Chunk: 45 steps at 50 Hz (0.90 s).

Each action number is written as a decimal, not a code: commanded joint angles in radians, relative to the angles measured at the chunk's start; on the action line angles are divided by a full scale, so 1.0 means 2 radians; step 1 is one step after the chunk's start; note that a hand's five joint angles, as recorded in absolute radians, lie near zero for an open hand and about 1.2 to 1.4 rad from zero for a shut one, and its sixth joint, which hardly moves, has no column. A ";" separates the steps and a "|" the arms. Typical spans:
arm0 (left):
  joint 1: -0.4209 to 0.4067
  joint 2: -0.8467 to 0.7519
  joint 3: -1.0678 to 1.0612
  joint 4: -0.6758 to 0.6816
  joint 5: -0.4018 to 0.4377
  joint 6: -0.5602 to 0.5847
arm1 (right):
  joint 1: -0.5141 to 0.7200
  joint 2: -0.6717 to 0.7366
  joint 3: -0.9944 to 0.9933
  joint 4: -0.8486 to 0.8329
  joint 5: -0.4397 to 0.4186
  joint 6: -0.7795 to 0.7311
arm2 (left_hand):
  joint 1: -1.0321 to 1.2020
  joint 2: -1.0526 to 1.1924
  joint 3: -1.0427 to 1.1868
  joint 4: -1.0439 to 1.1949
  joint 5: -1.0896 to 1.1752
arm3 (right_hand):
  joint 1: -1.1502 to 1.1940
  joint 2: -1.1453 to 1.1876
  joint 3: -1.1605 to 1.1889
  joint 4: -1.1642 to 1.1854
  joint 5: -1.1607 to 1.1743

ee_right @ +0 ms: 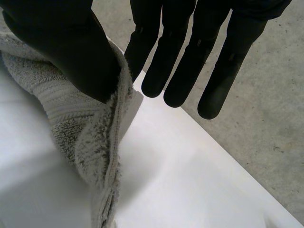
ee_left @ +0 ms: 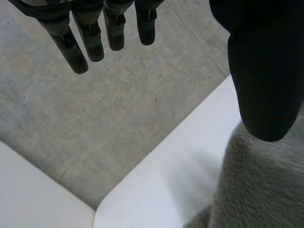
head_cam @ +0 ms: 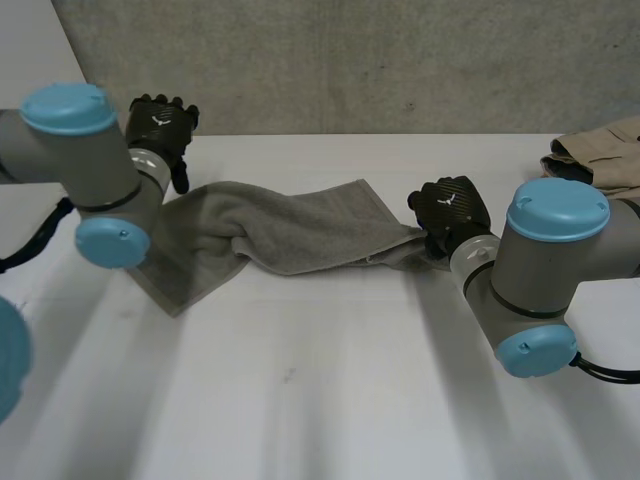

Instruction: Fold the laundry.

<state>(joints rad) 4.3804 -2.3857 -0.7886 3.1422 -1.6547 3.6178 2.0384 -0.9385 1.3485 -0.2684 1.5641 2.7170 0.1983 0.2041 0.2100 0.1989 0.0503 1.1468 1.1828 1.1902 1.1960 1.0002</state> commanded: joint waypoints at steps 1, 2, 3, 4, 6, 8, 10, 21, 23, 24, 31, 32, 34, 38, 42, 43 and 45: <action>-0.007 0.110 -0.156 -0.032 0.013 0.001 | -0.004 -0.002 -0.001 0.005 -0.002 -0.008 | -0.012 -0.015 -0.018 -0.012 -0.025 | 0.125 0.107 0.103 0.100 0.111; -0.007 0.119 -0.175 -0.035 0.016 0.002 | -0.005 -0.002 -0.001 0.005 -0.002 -0.009 | -0.012 -0.015 -0.018 -0.012 -0.025 | 0.125 0.107 0.103 0.100 0.111; -0.007 0.127 -0.191 -0.038 0.019 0.002 | -0.006 -0.002 -0.001 0.007 -0.002 -0.009 | -0.012 -0.015 -0.018 -0.012 -0.025 | 0.125 0.107 0.103 0.100 0.111; -0.006 0.143 -0.223 -0.045 0.027 0.002 | -0.008 -0.003 -0.002 0.008 -0.003 -0.010 | 0.009 0.006 0.003 0.009 -0.004 | 0.125 0.107 0.103 0.100 0.111; -0.004 0.151 -0.251 -0.049 0.035 0.002 | -0.008 -0.003 -0.002 0.009 -0.004 -0.012 | 0.051 0.049 0.046 0.051 0.038 | 0.125 0.107 0.103 0.100 0.111; 0.003 0.157 -0.287 -0.049 0.050 0.003 | -0.009 -0.002 -0.002 0.010 -0.005 -0.012 | 0.087 0.084 0.081 0.086 0.073 | 0.125 0.107 0.103 0.100 0.111; 0.007 0.157 -0.304 -0.049 0.059 0.005 | -0.009 -0.002 -0.002 0.010 -0.006 -0.013 | 0.119 0.116 0.113 0.119 0.106 | 0.125 0.107 0.103 0.100 0.111; 0.041 0.114 -0.332 0.020 0.080 0.045 | 0.000 0.008 0.001 0.015 -0.006 -0.023 | 0.057 0.055 0.052 0.057 0.044 | 0.125 0.107 0.103 0.100 0.111; 0.044 0.102 -0.325 0.024 0.078 0.053 | 0.002 0.008 0.002 0.015 -0.006 -0.025 | 0.059 0.056 0.053 0.059 0.046 | 0.125 0.107 0.103 0.100 0.111; 0.045 0.099 -0.323 0.024 0.078 0.054 | 0.002 0.008 0.003 0.015 -0.006 -0.026 | 0.060 0.058 0.055 0.060 0.047 | 0.125 0.107 0.103 0.100 0.111; 0.049 0.078 -0.308 0.023 0.084 0.066 | 0.001 0.009 0.005 0.015 -0.006 -0.029 | 0.077 0.074 0.071 0.076 0.063 | 0.125 0.107 0.103 0.100 0.111; 0.049 0.076 -0.307 0.023 0.084 0.066 | 0.000 0.010 0.005 0.015 -0.006 -0.029 | 0.077 0.074 0.071 0.076 0.063 | 0.125 0.107 0.103 0.100 0.111; 0.049 0.074 -0.305 0.023 0.084 0.067 | 0.000 0.010 0.005 0.015 -0.006 -0.029 | 0.077 0.074 0.071 0.076 0.063 | 0.125 0.107 0.103 0.100 0.111; 0.049 0.068 -0.301 0.023 0.086 0.068 | -0.001 0.011 0.005 0.015 -0.006 -0.029 | 0.077 0.074 0.071 0.076 0.063 | 0.125 0.107 0.103 0.100 0.111; 0.049 0.062 -0.296 0.023 0.088 0.068 | 0.000 0.014 0.005 0.015 -0.006 -0.030 | 0.077 0.074 0.071 0.076 0.063 | 0.125 0.107 0.103 0.100 0.111; 0.049 0.059 -0.293 0.023 0.089 0.068 | 0.000 0.014 0.005 0.015 -0.006 -0.031 | 0.077 0.074 0.071 0.076 0.063 | 0.125 0.107 0.103 0.100 0.111; 0.049 0.055 -0.290 0.023 0.089 0.068 | 0.001 0.014 0.005 0.015 -0.006 -0.032 | 0.079 0.077 0.074 0.079 0.066 | 0.125 0.107 0.103 0.100 0.111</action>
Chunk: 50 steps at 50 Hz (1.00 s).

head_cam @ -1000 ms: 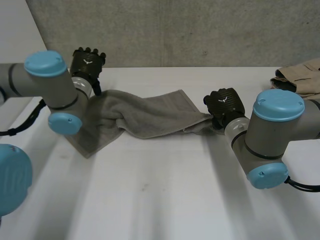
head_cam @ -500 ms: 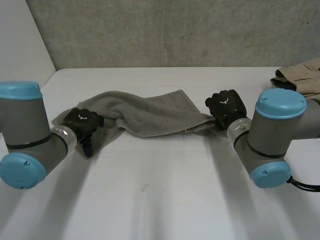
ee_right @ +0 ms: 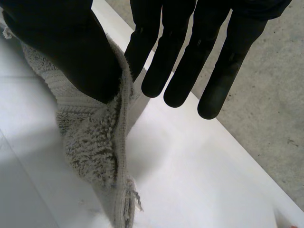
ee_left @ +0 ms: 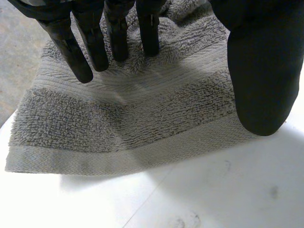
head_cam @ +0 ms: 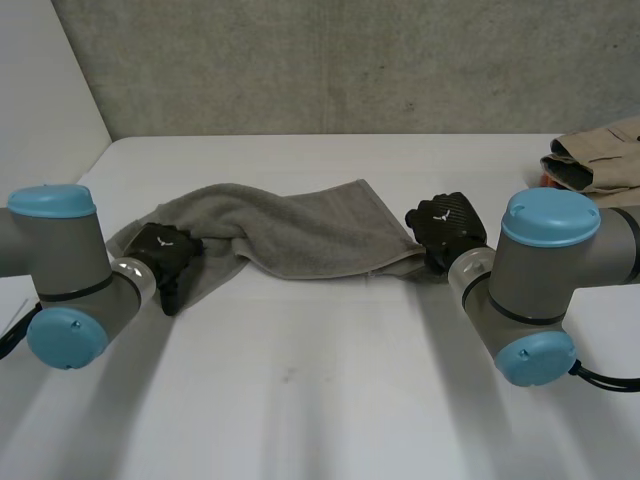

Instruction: Fold the laundry.

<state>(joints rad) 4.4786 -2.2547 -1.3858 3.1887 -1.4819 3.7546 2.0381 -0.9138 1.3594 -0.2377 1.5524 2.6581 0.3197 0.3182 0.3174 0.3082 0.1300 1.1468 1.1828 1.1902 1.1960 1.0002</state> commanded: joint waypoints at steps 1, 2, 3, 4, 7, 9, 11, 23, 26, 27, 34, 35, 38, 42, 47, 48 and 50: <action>0.000 -0.011 0.010 -0.001 0.002 0.000 | 0.001 0.003 0.000 0.000 0.000 -0.003 | 0.020 0.021 0.021 0.026 0.028 | 0.125 0.107 0.103 0.100 0.111; 0.000 -0.014 0.012 -0.001 0.002 0.000 | 0.001 0.003 0.000 0.000 0.000 -0.004 | 0.029 0.030 0.030 0.035 0.037 | 0.125 0.107 0.103 0.100 0.111; 0.000 -0.015 0.013 -0.001 0.002 0.000 | 0.001 0.003 0.001 0.000 0.000 -0.004 | 0.031 0.031 0.032 0.036 0.038 | 0.125 0.107 0.103 0.100 0.111; 0.000 -0.016 0.016 -0.001 0.002 0.000 | 0.001 0.003 0.001 0.000 0.000 -0.005 | 0.036 0.037 0.037 0.042 0.044 | 0.125 0.107 0.103 0.100 0.111; 0.001 -0.022 0.022 0.001 0.002 0.001 | 0.001 0.004 0.000 0.000 0.000 -0.007 | 0.057 0.058 0.058 0.063 0.065 | 0.125 0.107 0.103 0.100 0.111; 0.003 -0.024 0.026 0.001 0.002 0.002 | 0.002 0.004 0.001 0.000 0.000 -0.007 | 0.063 0.064 0.064 0.069 0.070 | 0.125 0.107 0.103 0.100 0.111; 0.003 -0.025 0.029 0.001 0.002 0.003 | 0.002 0.005 0.001 0.000 0.001 -0.008 | 0.082 0.083 0.083 0.088 0.089 | 0.125 0.107 0.103 0.100 0.111; 0.002 -0.035 0.048 0.002 0.004 0.003 | 0.002 0.007 0.001 0.000 0.001 -0.011 | 0.127 0.128 0.129 0.133 0.135 | 0.125 0.107 0.103 0.100 0.111; 0.002 -0.037 0.052 0.002 0.004 0.003 | 0.002 0.007 0.001 0.000 0.001 -0.011 | 0.139 0.140 0.140 0.145 0.147 | 0.125 0.107 0.103 0.100 0.111; 0.002 -0.037 0.053 0.002 0.004 0.003 | 0.002 0.008 0.001 0.000 0.001 -0.011 | 0.148 0.149 0.149 0.154 0.155 | 0.125 0.107 0.103 0.100 0.111; -0.003 -0.040 0.061 -0.001 0.003 0.003 | 0.002 0.008 0.001 0.000 0.002 -0.015 | 0.180 0.181 0.181 0.186 0.188 | 0.125 0.107 0.103 0.100 0.111; -0.003 -0.041 0.062 -0.001 0.003 0.003 | 0.002 0.007 0.001 0.000 0.002 -0.015 | 0.188 0.188 0.189 0.193 0.195 | 0.125 0.107 0.103 0.100 0.111; -0.005 -0.042 0.066 -0.001 0.005 0.003 | 0.002 0.007 0.001 0.000 0.002 -0.016 | 0.289 0.289 0.290 0.294 0.296 | 0.125 0.107 0.103 0.100 0.111; -0.006 -0.042 0.070 -0.002 0.005 0.001 | 0.002 0.007 0.001 0.000 0.002 -0.017 | 0.452 0.452 0.453 0.457 0.459 | 0.125 0.107 0.103 0.100 0.111; -0.007 -0.044 0.072 -0.003 0.005 0.003 | 0.000 0.006 0.001 0.000 0.003 -0.018 | 0.538 0.539 0.539 0.544 0.546 | 0.125 0.107 0.103 0.100 0.111; -0.009 -0.044 0.072 -0.003 0.005 0.003 | 0.000 0.005 0.001 0.000 0.002 -0.018 | 0.538 0.539 0.539 0.544 0.546 | 0.125 0.107 0.103 0.100 0.111; -0.010 -0.042 0.070 -0.005 0.006 0.003 | -0.001 0.003 0.001 0.000 0.002 -0.018 | 0.538 0.539 0.539 0.544 0.546 | 0.125 0.107 0.103 0.100 0.111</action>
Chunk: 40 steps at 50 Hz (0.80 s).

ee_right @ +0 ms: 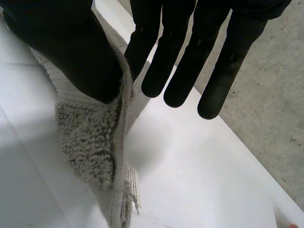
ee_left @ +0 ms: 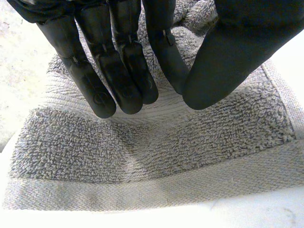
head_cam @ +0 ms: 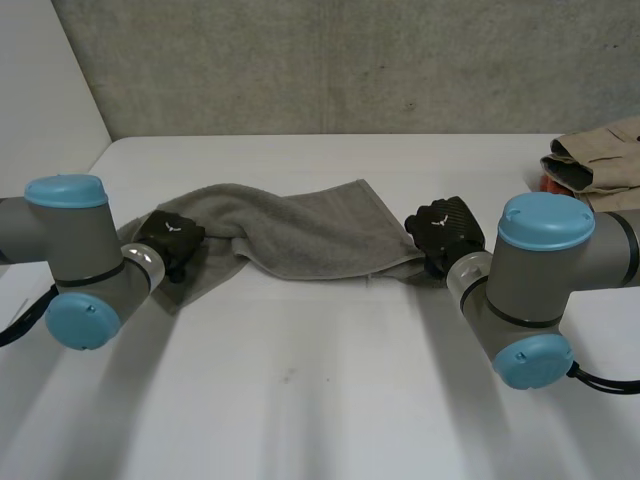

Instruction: Fold the laundry.

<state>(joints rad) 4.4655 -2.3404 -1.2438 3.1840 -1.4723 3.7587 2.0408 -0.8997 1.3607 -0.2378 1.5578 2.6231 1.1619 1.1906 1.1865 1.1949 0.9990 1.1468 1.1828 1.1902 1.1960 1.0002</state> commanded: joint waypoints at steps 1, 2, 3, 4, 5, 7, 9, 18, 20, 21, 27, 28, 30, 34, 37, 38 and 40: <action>-0.003 0.003 -0.002 -0.004 0.001 0.001 | -0.003 -0.005 0.000 0.001 -0.002 -0.001 | 0.117 0.103 0.105 0.101 0.111 | 0.125 0.107 0.103 0.100 0.111; -0.002 0.009 -0.005 -0.009 0.001 0.000 | -0.003 -0.007 0.000 0.002 -0.002 -0.001 | 0.117 0.103 0.105 0.101 0.111 | 0.125 0.107 0.103 0.100 0.111; -0.002 0.014 -0.008 -0.012 0.002 -0.001 | -0.003 -0.008 0.000 0.003 -0.002 0.000 | 0.117 0.103 0.105 0.101 0.111 | 0.125 0.107 0.103 0.100 0.111; -0.002 0.022 -0.011 -0.015 0.003 -0.001 | -0.003 -0.010 0.000 0.004 -0.002 0.000 | 0.117 0.103 0.105 0.101 0.111 | 0.125 0.107 0.103 0.100 0.111; -0.002 0.029 -0.015 -0.019 0.004 -0.001 | -0.004 -0.010 0.000 0.005 -0.002 0.001 | 0.058 0.043 0.045 0.041 0.052 | 0.125 0.107 0.103 0.100 0.111; -0.002 0.053 -0.029 -0.032 0.005 -0.006 | -0.005 -0.013 -0.001 0.009 -0.003 0.002 | -0.206 -0.221 -0.219 -0.223 -0.212 | 0.125 0.107 0.103 0.100 0.111; -0.004 0.070 -0.044 -0.039 0.008 -0.012 | -0.006 -0.015 -0.001 0.012 -0.003 0.002 | -0.273 -0.287 -0.285 -0.289 -0.279 | 0.125 0.107 0.103 0.100 0.111; -0.010 0.060 -0.051 -0.041 0.006 -0.019 | -0.006 -0.013 -0.001 0.014 -0.003 0.000 | -0.291 -0.305 -0.303 -0.307 -0.297 | 0.125 0.107 0.103 0.100 0.111; -0.008 0.049 -0.045 -0.042 0.004 -0.019 | -0.006 -0.013 -0.001 0.014 -0.003 -0.001 | -0.291 -0.305 -0.303 -0.307 -0.297 | 0.125 0.107 0.103 0.100 0.111; -0.008 0.046 -0.042 -0.043 0.003 -0.019 | -0.006 -0.013 -0.001 0.014 -0.003 -0.001 | -0.291 -0.305 -0.303 -0.307 -0.297 | 0.125 0.107 0.103 0.100 0.111; -0.006 0.030 -0.028 -0.049 0.001 -0.019 | -0.006 -0.013 0.000 0.014 -0.003 0.000 | -0.291 -0.305 -0.303 -0.307 -0.297 | 0.125 0.107 0.103 0.100 0.111; -0.005 0.027 -0.025 -0.050 0.001 -0.019 | -0.006 -0.012 0.000 0.014 -0.003 0.000 | -0.291 -0.305 -0.303 -0.307 -0.297 | 0.125 0.107 0.103 0.100 0.111; -0.003 0.025 -0.022 -0.050 0.001 -0.019 | -0.006 -0.012 -0.001 0.014 -0.003 0.000 | -0.291 -0.305 -0.303 -0.307 -0.297 | 0.125 0.107 0.103 0.100 0.111; 0.001 0.019 -0.015 -0.048 0.000 -0.018 | -0.006 -0.010 -0.001 0.013 -0.003 0.000 | -0.291 -0.305 -0.303 -0.307 -0.297 | 0.125 0.107 0.103 0.100 0.111; 0.001 0.010 -0.005 -0.047 -0.001 -0.015 | -0.005 -0.010 -0.001 0.014 -0.003 -0.001 | -0.289 -0.304 -0.302 -0.306 -0.295 | 0.125 0.107 0.103 0.100 0.111; 0.001 0.007 -0.002 -0.047 -0.002 -0.013 | -0.005 -0.010 -0.001 0.014 -0.003 0.000 | -0.288 -0.302 -0.300 -0.304 -0.294 | 0.125 0.107 0.103 0.100 0.111; 0.001 0.000 0.006 -0.047 -0.006 -0.009 | -0.004 -0.010 0.000 0.013 -0.003 -0.001 | -0.285 -0.299 -0.297 -0.301 -0.291 | 0.125 0.107 0.103 0.100 0.111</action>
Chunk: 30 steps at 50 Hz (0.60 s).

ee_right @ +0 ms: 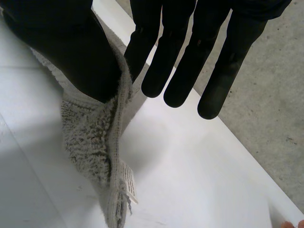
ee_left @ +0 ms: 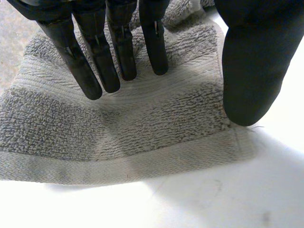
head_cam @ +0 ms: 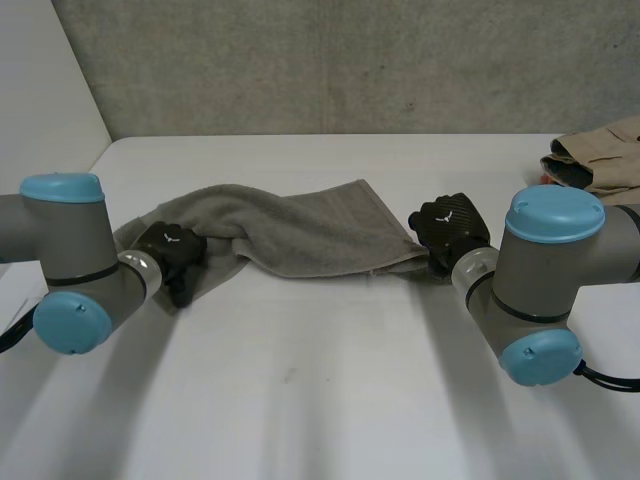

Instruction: Fold the laundry.

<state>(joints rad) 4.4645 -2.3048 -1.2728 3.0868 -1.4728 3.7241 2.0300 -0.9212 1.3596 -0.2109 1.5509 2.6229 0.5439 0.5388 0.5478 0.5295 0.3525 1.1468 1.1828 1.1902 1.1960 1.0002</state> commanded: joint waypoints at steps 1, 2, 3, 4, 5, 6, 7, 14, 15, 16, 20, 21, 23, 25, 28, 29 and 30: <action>0.001 -0.021 0.024 0.001 -0.008 0.011 | 0.001 0.001 0.001 0.000 0.000 -0.001 | 0.027 0.030 0.025 0.034 0.035 | 0.125 0.107 0.103 0.100 0.111; 0.001 -0.023 0.027 0.001 -0.010 0.013 | 0.001 0.001 0.001 0.000 0.000 -0.001 | 0.030 0.033 0.028 0.037 0.038 | 0.125 0.107 0.103 0.100 0.111; 0.000 -0.026 0.032 0.001 -0.014 0.018 | 0.001 0.001 0.001 0.000 0.000 -0.001 | 0.040 0.043 0.038 0.047 0.049 | 0.125 0.107 0.103 0.100 0.111; 0.000 -0.027 0.035 0.001 -0.018 0.021 | 0.002 0.001 0.001 0.000 0.000 -0.001 | 0.042 0.044 0.040 0.049 0.050 | 0.125 0.107 0.103 0.100 0.111; 0.000 -0.029 0.037 0.001 -0.021 0.022 | 0.002 0.001 0.001 0.000 0.000 -0.001 | 0.042 0.044 0.040 0.049 0.050 | 0.125 0.107 0.103 0.100 0.111; 0.000 -0.031 0.042 0.002 -0.024 0.027 | 0.002 0.002 0.001 0.000 0.000 -0.001 | 0.042 0.044 0.040 0.049 0.050 | 0.125 0.107 0.103 0.100 0.111; 0.000 -0.033 0.044 0.002 -0.026 0.029 | 0.002 0.002 0.001 0.000 0.000 -0.001 | 0.042 0.044 0.040 0.049 0.050 | 0.125 0.107 0.103 0.100 0.111; -0.003 -0.048 0.067 0.002 -0.035 0.037 | 0.003 0.002 0.001 0.000 0.000 -0.001 | 0.059 0.062 0.057 0.067 0.068 | 0.125 0.107 0.103 0.100 0.111; -0.004 -0.049 0.069 0.002 -0.035 0.037 | 0.002 0.003 0.001 0.000 0.000 -0.001 | 0.065 0.068 0.063 0.072 0.074 | 0.125 0.107 0.103 0.100 0.111; -0.004 -0.053 0.073 0.002 -0.035 0.038 | 0.003 0.002 0.001 0.000 0.000 -0.001 | 0.070 0.072 0.068 0.077 0.078 | 0.125 0.107 0.103 0.100 0.111; -0.005 -0.059 0.083 0.002 -0.036 0.038 | 0.002 0.003 0.001 0.000 0.000 -0.001 | 0.170 0.173 0.168 0.178 0.179 | 0.125 0.107 0.103 0.100 0.111; -0.005 -0.059 0.085 0.002 -0.036 0.038 | 0.002 0.003 0.001 0.000 0.000 -0.001 | 0.193 0.195 0.191 0.200 0.201 | 0.125 0.107 0.103 0.100 0.111; -0.004 -0.059 0.087 0.002 -0.037 0.037 | 0.002 0.003 0.001 0.000 0.000 -0.001 | 0.232 0.235 0.230 0.240 0.241 | 0.125 0.107 0.103 0.100 0.111; -0.003 -0.057 0.088 0.003 -0.037 0.036 | 0.003 0.003 0.001 0.000 0.000 -0.001 | 0.310 0.313 0.308 0.317 0.319 | 0.125 0.107 0.103 0.100 0.111; -0.003 -0.056 0.090 0.006 -0.037 0.035 | 0.003 0.003 0.001 0.000 0.000 -0.001 | 0.357 0.360 0.355 0.365 0.366 | 0.125 0.107 0.103 0.100 0.111; -0.003 -0.056 0.090 0.006 -0.037 0.035 | 0.003 0.002 0.001 0.000 0.000 -0.001 | 0.362 0.364 0.360 0.369 0.370 | 0.125 0.107 0.103 0.100 0.111; -0.004 -0.056 0.090 0.007 -0.037 0.035 | 0.003 0.002 0.001 0.000 0.000 -0.002 | 0.381 0.383 0.379 0.388 0.389 | 0.125 0.107 0.103 0.100 0.111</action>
<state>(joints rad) 4.4571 -2.4214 -1.0960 3.0932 -1.5463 3.7975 2.0350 -0.9166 1.3616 -0.2101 1.5509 2.6202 1.0544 1.0561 1.0526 1.0546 0.8693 1.1468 1.1828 1.1902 1.1960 1.0002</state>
